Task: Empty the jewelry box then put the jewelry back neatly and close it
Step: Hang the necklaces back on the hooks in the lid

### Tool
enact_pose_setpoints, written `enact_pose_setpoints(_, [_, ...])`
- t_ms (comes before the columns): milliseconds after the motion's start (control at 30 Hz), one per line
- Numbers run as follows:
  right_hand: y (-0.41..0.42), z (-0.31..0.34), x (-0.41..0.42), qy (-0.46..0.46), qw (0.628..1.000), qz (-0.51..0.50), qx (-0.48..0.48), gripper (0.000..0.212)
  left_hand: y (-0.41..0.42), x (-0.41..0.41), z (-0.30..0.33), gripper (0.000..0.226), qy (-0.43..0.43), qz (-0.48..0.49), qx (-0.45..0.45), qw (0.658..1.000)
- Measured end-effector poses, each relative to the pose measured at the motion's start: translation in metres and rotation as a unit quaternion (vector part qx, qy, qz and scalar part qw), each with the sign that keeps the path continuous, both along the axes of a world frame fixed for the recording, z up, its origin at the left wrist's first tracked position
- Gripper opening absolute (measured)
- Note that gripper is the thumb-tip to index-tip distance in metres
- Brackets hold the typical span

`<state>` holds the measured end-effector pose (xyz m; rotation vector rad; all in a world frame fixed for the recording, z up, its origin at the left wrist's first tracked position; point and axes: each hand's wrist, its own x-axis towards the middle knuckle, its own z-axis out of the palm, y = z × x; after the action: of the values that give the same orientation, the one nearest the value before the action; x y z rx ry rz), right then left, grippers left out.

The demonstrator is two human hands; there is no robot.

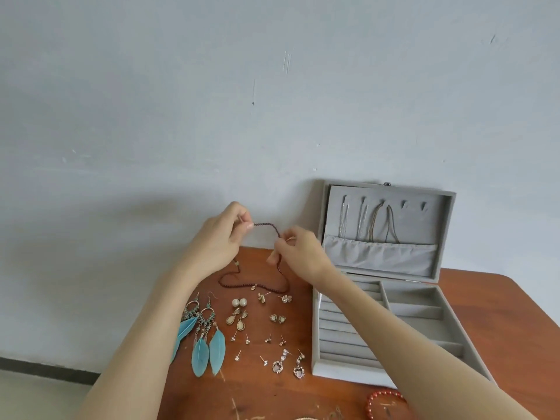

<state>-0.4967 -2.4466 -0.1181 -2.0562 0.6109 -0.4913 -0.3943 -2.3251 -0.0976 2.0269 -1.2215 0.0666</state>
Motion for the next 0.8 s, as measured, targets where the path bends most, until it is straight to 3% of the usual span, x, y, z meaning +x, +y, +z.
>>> enact_pose_setpoints(100, [-0.007,0.035,-0.034,-0.119,0.975,0.037,0.184,0.024,0.011,-0.01,0.025,0.007,0.062,-0.025,-0.074,0.995])
enact_pose_setpoints(233, [-0.019,0.073,-0.086,-0.235,0.893,0.072,0.376,0.033,0.024,-0.035,0.048,0.016,0.112,-0.068,-0.084,0.988])
enact_pose_setpoints(467, [-0.037,0.079,-0.179,-0.272,0.821,-0.009,0.501,0.018,0.036,-0.091,0.049,0.007,0.146,-0.025,-0.108,0.983])
enact_pose_setpoints(533, [-0.04,0.073,-0.204,-0.306,0.769,0.002,0.56,0.016,0.035,-0.105,0.043,0.007,0.201,-0.018,-0.136,0.97])
enact_pose_setpoints(633, [-0.043,0.064,-0.235,-0.373,0.689,0.035,0.621,0.042,0.031,-0.128,0.037,0.007,0.315,-0.034,-0.197,0.928])
enact_pose_setpoints(700, [-0.041,0.059,-0.249,-0.393,0.69,0.039,0.606,0.052,0.027,-0.145,0.034,0.008,0.315,-0.047,-0.197,0.927])
enact_pose_setpoints(767, [-0.036,0.058,-0.257,-0.384,0.734,0.025,0.56,0.051,0.023,-0.164,0.036,0.01,0.239,-0.068,-0.148,0.957])
enact_pose_setpoints(800, [-0.032,0.059,-0.258,-0.37,0.766,0.025,0.525,0.04,0.021,-0.175,0.038,0.011,0.186,-0.086,-0.108,0.973])
